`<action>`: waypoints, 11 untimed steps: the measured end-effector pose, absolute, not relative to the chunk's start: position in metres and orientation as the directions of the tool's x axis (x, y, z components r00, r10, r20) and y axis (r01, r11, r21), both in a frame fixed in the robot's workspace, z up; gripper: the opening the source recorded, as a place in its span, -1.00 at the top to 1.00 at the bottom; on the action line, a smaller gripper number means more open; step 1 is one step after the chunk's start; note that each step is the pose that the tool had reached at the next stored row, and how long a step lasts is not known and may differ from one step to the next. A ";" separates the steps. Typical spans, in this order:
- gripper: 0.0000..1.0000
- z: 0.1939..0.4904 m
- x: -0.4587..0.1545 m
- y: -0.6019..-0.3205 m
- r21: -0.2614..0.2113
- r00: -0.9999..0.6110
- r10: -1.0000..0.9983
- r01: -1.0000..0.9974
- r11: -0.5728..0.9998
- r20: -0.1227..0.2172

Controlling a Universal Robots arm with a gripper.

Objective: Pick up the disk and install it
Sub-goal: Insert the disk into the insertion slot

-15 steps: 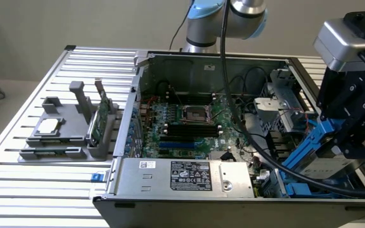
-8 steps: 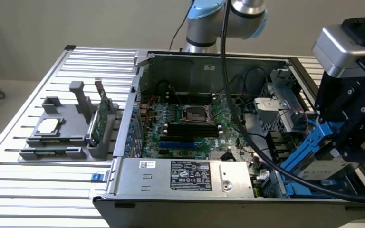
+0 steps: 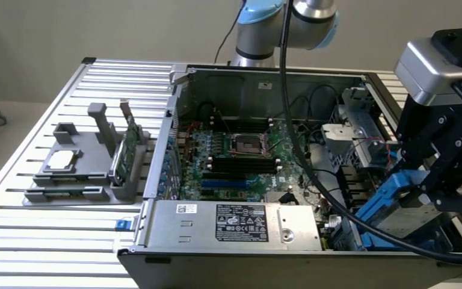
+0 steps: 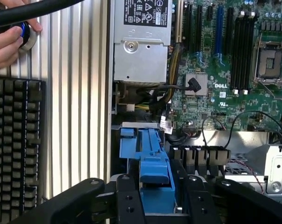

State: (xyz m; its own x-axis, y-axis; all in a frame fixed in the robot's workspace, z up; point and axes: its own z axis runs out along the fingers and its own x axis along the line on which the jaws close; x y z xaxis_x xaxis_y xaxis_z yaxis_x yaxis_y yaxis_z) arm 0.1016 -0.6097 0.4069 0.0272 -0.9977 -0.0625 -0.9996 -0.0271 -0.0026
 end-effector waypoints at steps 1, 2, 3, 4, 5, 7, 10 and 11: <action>0.18 0.407 0.102 -0.610 -0.003 0.029 -0.998 -1.000 -0.029 -0.063; 0.18 0.406 0.102 -0.610 -0.003 0.031 -0.998 -1.000 -0.031 -0.063; 0.18 0.406 0.102 -0.610 -0.003 0.033 -0.997 -0.999 -0.033 -0.064; 0.18 0.406 0.102 -0.610 -0.003 0.035 -0.997 -0.999 -0.035 -0.064; 0.18 0.406 0.102 -0.610 -0.003 0.037 -0.997 -0.999 -0.037 -0.065; 0.18 0.405 0.102 -0.610 -0.003 0.040 -0.997 -0.999 -0.040 -0.065; 0.18 0.404 0.102 -0.611 -0.003 0.044 -0.997 -0.999 -0.044 -0.068; 0.18 0.404 0.102 -0.611 -0.003 0.045 -0.996 -0.999 -0.045 -0.071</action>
